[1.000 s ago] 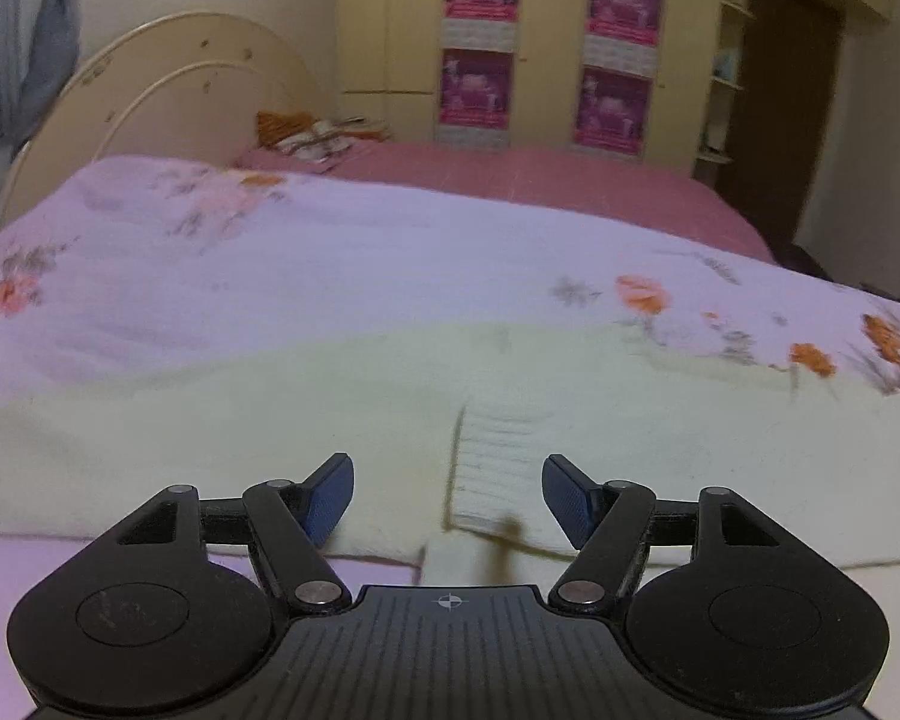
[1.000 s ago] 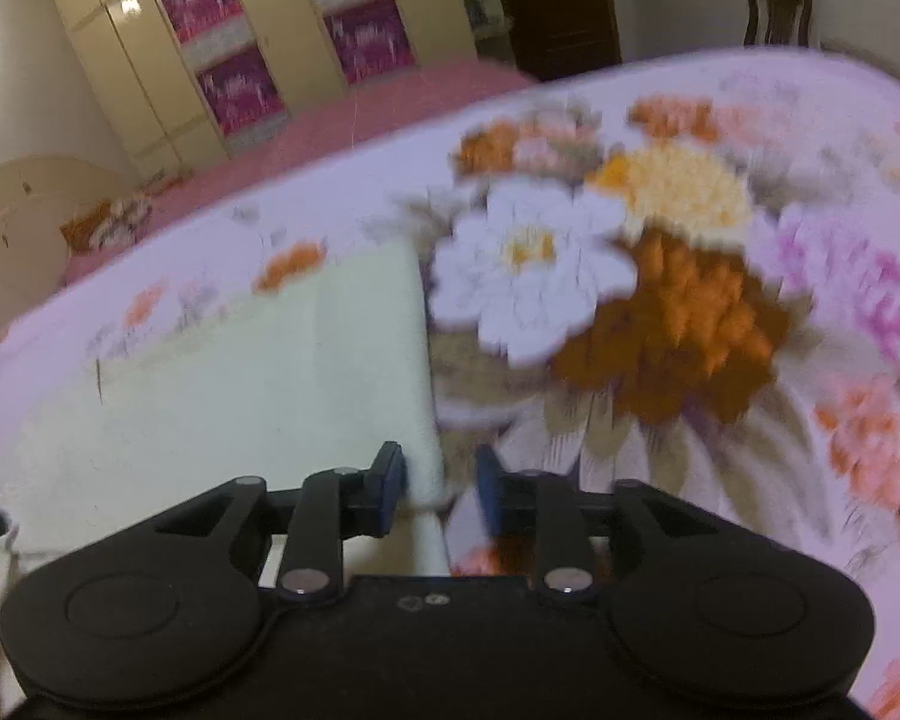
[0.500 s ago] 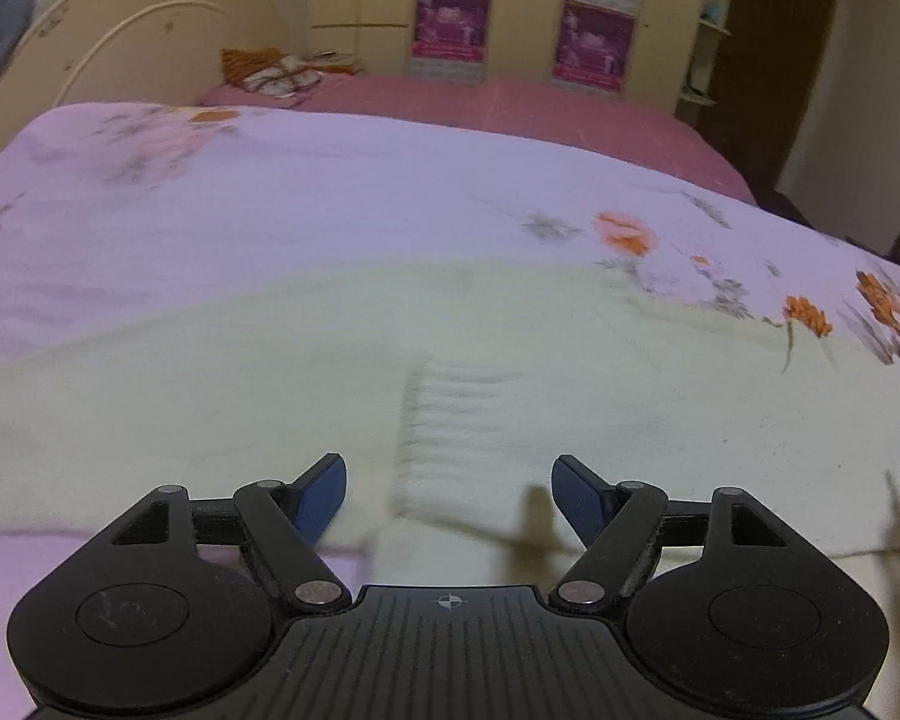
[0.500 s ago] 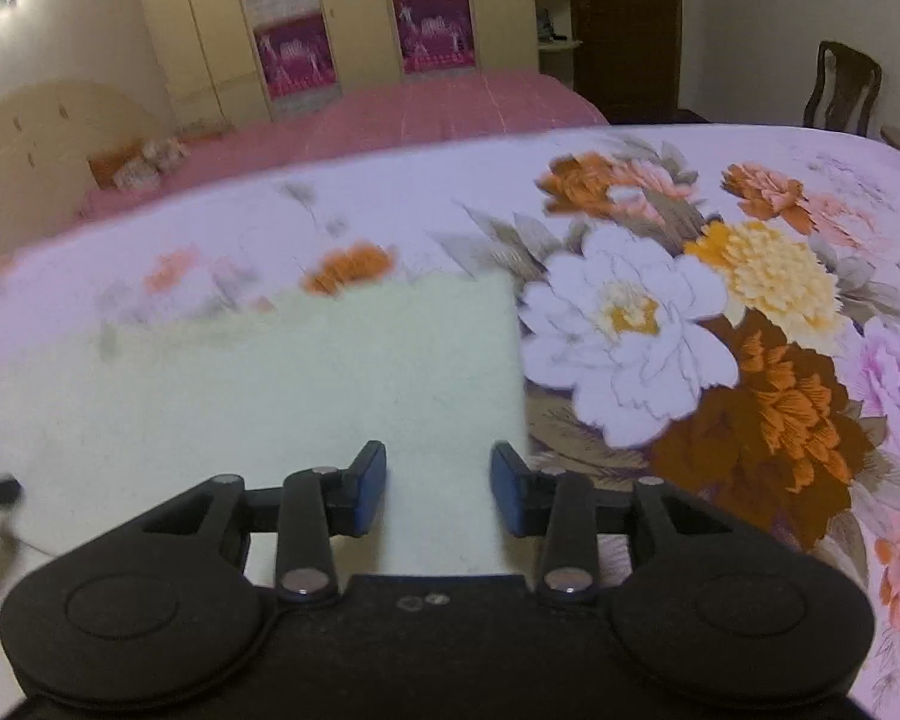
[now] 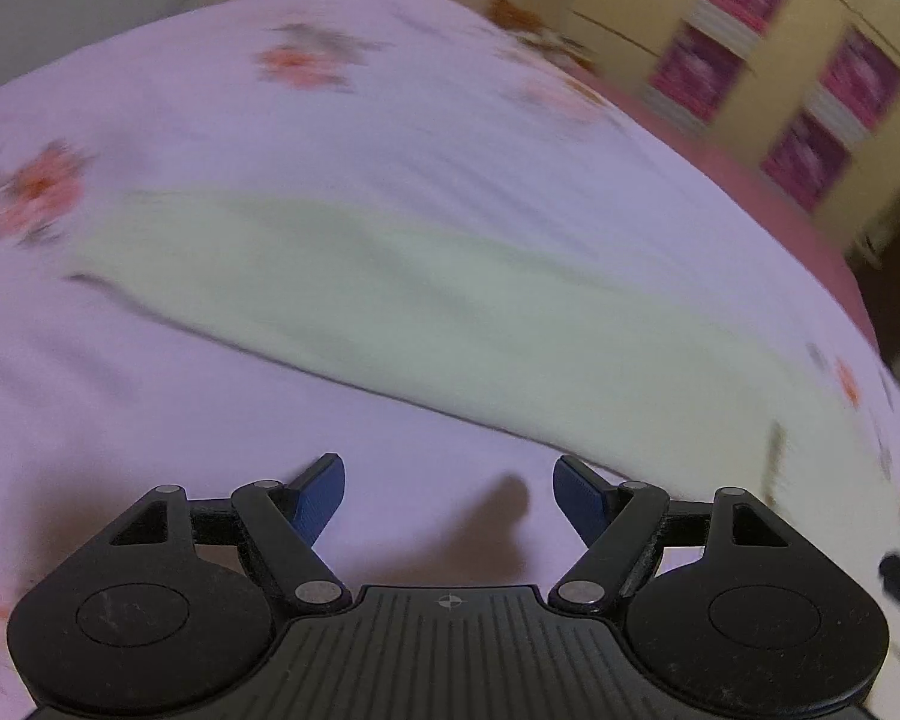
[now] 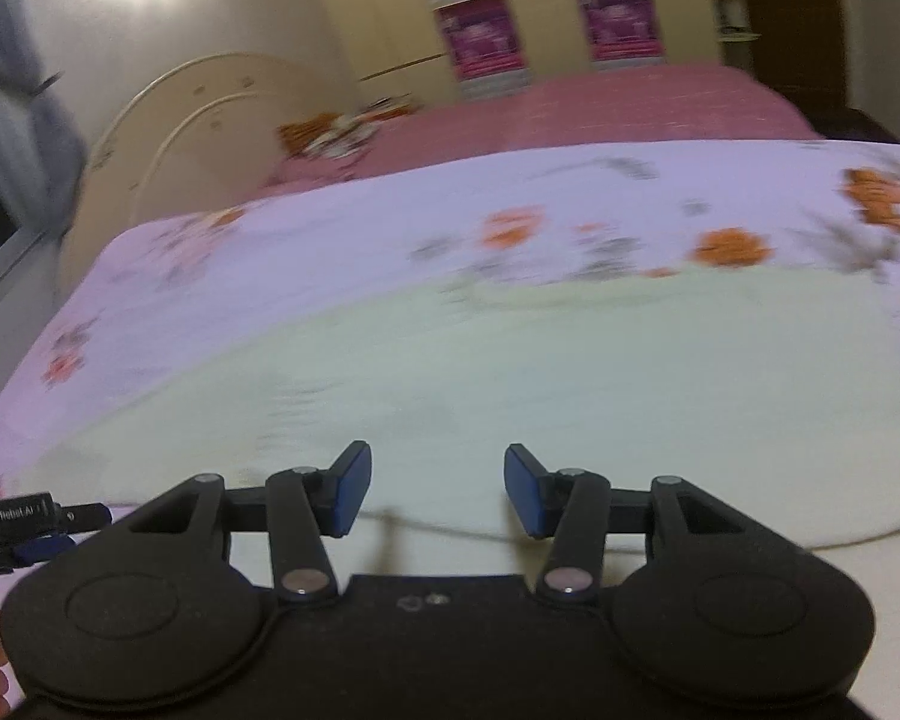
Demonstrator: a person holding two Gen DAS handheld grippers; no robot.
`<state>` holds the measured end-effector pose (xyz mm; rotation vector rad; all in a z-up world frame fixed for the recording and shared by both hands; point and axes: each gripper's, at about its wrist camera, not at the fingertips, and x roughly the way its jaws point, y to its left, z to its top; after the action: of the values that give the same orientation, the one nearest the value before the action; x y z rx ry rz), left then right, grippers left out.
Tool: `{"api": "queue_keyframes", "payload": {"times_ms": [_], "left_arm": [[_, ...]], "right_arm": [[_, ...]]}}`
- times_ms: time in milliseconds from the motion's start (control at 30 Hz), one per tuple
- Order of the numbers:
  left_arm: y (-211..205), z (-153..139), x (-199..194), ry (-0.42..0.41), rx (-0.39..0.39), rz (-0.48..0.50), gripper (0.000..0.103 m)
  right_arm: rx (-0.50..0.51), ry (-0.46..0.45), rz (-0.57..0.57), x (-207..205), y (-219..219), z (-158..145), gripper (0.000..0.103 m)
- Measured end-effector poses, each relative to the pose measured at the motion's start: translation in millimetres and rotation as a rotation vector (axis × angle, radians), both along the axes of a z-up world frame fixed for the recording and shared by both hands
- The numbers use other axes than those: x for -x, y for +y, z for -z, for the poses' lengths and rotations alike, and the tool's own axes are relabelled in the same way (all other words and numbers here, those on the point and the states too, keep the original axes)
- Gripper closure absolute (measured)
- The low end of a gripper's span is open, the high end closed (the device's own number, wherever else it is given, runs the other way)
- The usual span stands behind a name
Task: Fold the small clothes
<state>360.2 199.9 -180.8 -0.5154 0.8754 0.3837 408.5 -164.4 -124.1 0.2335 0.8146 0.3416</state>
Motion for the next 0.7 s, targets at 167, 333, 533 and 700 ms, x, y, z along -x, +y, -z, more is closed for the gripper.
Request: {"api": "queue_keyframes", "payload": {"times_ms": [167,333,533,700], "left_arm": [[47.7,13.3,7.9,-0.076,0.104,-0.092,0.027],[66.8,19.6,-7.0,-0.160,0.158,-0.163,0.027],[98.0,37.4,-11.2,-0.259,0.234,-0.288,0.068],[125.2,54.9,-22.0,-0.284,0.330,-0.388,0.094]], "right_arm": [[0.010,0.010,-0.062,-3.6,39.0,5.3,0.053],[0.021,0.021,-0.068,-11.1,54.3,9.5,0.052],[0.048,0.011,-0.053,-16.4,64.2,13.1,0.052],[0.076,0.002,-0.040,-22.0,68.3,17.1,0.052]]}}
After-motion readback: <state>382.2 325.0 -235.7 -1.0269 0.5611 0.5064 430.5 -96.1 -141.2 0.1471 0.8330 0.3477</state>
